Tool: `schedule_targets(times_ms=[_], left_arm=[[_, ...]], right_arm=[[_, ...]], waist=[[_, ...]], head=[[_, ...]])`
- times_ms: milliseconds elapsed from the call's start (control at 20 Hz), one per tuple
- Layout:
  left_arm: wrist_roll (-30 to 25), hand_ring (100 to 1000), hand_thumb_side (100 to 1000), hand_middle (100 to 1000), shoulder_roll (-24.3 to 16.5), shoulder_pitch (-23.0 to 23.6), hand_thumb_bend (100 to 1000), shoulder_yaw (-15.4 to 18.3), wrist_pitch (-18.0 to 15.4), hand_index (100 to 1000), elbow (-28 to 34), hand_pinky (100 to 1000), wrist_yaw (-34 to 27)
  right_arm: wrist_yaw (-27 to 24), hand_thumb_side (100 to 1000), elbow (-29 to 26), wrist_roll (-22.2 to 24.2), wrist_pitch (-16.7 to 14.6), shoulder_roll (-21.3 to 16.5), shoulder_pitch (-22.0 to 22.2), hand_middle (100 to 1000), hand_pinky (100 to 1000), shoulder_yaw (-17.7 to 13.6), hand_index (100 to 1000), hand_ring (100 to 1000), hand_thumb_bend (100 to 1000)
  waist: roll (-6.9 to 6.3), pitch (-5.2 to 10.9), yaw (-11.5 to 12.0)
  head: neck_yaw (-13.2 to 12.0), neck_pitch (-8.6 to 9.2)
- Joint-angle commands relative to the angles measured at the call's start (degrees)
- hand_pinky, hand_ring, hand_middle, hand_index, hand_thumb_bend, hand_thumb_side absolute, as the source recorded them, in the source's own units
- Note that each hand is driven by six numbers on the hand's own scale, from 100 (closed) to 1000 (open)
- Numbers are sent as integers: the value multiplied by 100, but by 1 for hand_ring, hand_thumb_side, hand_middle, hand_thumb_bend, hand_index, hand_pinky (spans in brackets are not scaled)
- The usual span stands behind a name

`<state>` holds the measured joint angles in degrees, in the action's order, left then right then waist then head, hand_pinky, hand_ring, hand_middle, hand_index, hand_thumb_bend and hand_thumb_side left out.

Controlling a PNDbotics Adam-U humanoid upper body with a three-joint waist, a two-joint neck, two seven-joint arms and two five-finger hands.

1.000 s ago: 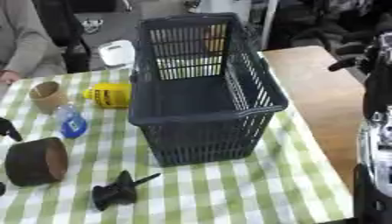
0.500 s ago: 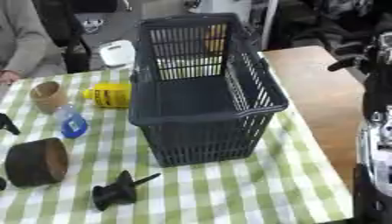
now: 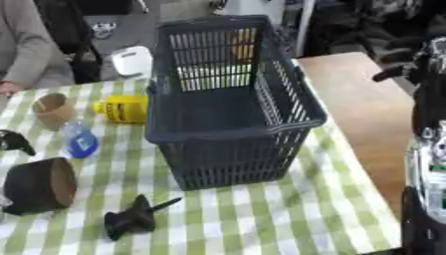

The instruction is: Pick up objects on the table and place them in the box.

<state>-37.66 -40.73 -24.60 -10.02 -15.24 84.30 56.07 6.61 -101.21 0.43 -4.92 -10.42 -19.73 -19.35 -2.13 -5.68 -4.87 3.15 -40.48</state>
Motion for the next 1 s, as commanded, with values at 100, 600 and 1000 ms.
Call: schedule_targets(times_ms=[100,600,1000], left_arm=[[215,854,653,831,-17,-143,1000,16,-68,902,-252,894,263],[288,831,614,804,332,-242,1000,54,-147,917,-1148,859,-212],[1205,680,267,548,547,-260,899,75,-26,727,-1435,789,-193]], right_arm=[[3,626,-61,14,-23,-102,-100,612,456,13,716,578,100],[-7,625,-55,7,-25,-85,-106,611,455,3,714,578,100],[-14,627,-55,8,-26,-76,-106,611,455,-1,713,578,100]], waist=[[31,119,-4],[62,105,3],[67,92,3]], head=[[18,51],[40,81],[62,89]])
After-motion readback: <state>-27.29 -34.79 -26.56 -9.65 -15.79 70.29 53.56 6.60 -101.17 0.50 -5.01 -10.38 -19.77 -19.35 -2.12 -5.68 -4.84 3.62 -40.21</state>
